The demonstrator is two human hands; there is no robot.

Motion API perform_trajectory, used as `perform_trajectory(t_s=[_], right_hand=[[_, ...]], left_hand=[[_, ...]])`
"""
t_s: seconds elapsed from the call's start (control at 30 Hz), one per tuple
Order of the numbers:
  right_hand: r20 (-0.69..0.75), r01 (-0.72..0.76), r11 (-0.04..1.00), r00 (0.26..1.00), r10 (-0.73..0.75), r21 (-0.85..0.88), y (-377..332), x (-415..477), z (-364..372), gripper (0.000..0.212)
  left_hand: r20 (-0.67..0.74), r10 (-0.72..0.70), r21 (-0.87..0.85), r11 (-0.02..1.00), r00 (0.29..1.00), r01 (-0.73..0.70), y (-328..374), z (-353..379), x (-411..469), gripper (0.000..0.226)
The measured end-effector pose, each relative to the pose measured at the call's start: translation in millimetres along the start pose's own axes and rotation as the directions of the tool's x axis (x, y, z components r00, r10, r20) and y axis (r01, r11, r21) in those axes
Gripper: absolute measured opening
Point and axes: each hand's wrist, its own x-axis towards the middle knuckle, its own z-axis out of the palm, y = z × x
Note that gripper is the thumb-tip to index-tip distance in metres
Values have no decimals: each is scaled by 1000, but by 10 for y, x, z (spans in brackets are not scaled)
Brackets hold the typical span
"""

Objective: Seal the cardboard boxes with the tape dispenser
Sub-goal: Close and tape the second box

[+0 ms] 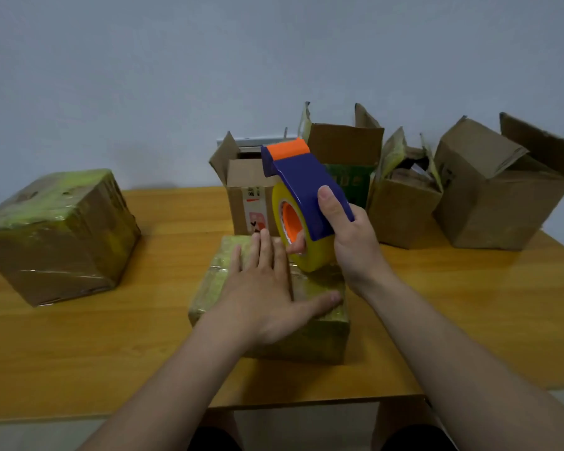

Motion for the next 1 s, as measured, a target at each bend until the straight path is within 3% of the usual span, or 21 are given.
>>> perform_trajectory(t_s=[0.1, 0.27, 0.47, 0.7, 0.8, 0.9, 0.97, 1.0], right_hand=[[-73, 50, 999, 996, -49, 12, 3, -24, 62, 40], [-130, 132, 991, 983, -127, 29, -5, -52, 55, 59], [-201, 201, 977, 962, -184, 68, -122, -49, -156, 38], [-144, 187, 981, 974, -178, 53, -267, -171, -274, 34], [-133, 192, 980, 974, -185, 41, -324, -223, -294, 36], [-132, 197, 979, 973, -188, 59, -307, -284, -343, 38], [-139, 187, 978, 975, -174, 88, -267, -341, -364, 36], [-142, 183, 978, 975, -168, 96, -245, -370, -368, 36]], left_hand=[[-29, 18, -4, 1000, 999, -19, 144, 11, -127, 139], [-159, 6, 27, 1000, 987, -2, 400, 113, -351, 113], [-178, -35, 55, 997, 983, 46, 706, 213, -384, 113], [-267, 246, 33, 969, 932, -246, 635, 240, -418, 70], [-270, 361, -93, 913, 892, -398, 529, 170, -432, 66], [-247, 423, -425, 761, 872, -490, 350, 38, -388, 46], [-358, 274, -602, 663, 892, -445, 185, -54, -265, 18], [-435, 134, -599, 695, 890, -398, 100, -91, -166, 15]])
